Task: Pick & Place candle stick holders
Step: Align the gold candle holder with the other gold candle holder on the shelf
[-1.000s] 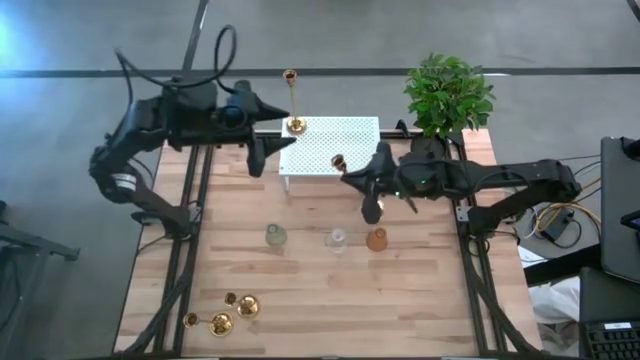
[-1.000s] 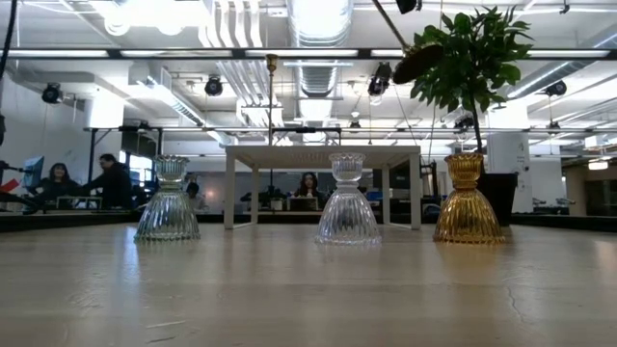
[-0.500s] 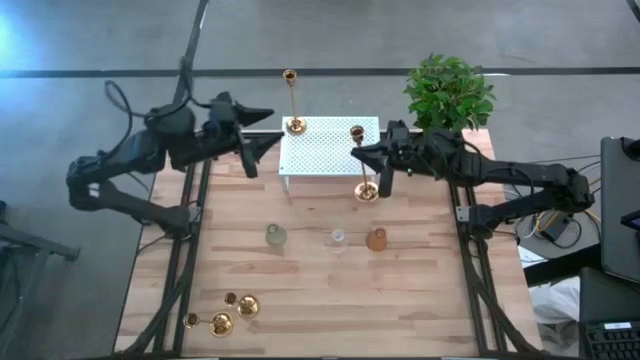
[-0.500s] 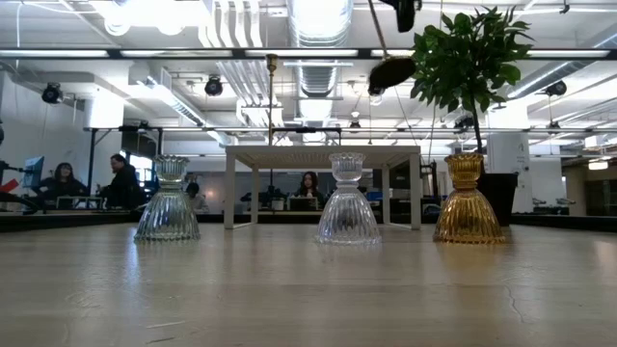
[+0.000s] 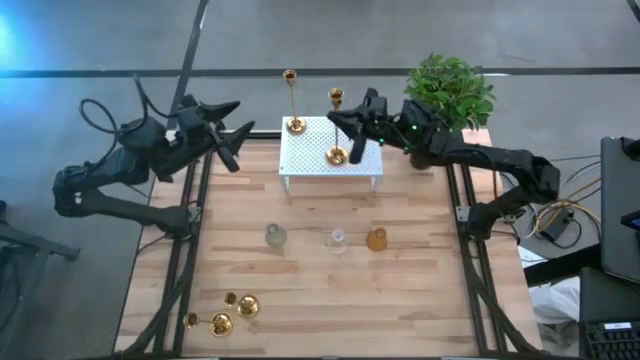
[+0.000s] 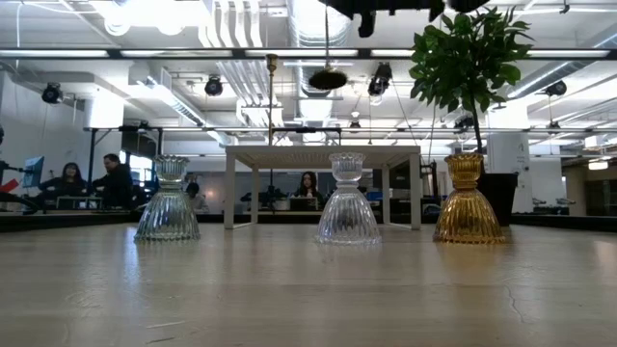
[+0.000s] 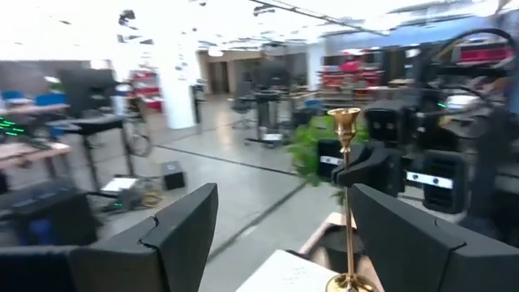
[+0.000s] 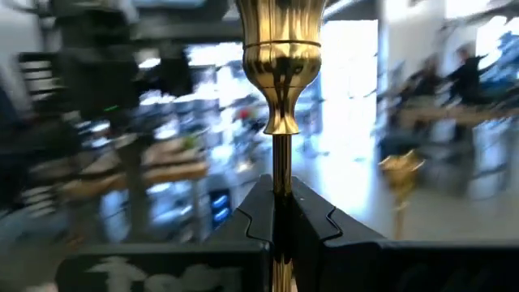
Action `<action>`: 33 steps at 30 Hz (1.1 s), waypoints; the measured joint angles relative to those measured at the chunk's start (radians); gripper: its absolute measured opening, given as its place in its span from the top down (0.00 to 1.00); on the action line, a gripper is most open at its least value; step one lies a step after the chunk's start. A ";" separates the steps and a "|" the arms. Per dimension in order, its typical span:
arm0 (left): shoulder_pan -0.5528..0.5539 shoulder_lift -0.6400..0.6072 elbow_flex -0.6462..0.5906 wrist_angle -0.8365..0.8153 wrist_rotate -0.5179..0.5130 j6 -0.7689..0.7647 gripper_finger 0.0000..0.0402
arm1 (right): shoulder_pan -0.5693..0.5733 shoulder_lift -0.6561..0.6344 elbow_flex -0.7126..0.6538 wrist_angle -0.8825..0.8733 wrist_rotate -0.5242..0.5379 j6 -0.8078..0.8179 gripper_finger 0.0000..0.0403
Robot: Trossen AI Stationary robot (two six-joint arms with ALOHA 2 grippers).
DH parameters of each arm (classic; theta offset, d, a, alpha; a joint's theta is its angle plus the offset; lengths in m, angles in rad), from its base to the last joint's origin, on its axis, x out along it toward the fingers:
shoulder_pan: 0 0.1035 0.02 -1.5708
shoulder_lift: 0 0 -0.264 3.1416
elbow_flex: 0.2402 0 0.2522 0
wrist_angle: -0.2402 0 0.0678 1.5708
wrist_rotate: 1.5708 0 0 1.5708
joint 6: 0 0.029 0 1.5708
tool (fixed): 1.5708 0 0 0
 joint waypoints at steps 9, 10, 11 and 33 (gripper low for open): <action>0.000 -0.006 0.000 -0.003 -0.175 0.015 0.29 | 0.007 0.142 0.012 0.170 0.294 -0.061 0.98; 0.000 -0.004 0.000 -0.003 -0.179 0.015 0.29 | 0.009 0.154 0.015 0.200 0.323 -0.072 0.98; 0.000 -0.002 0.000 -0.004 -0.185 0.016 0.29 | 0.012 0.164 0.015 0.223 0.350 -0.085 0.98; 0.000 0.025 0.000 -0.004 -0.195 0.031 0.29 | -0.017 0.241 0.020 0.228 0.510 -0.150 0.98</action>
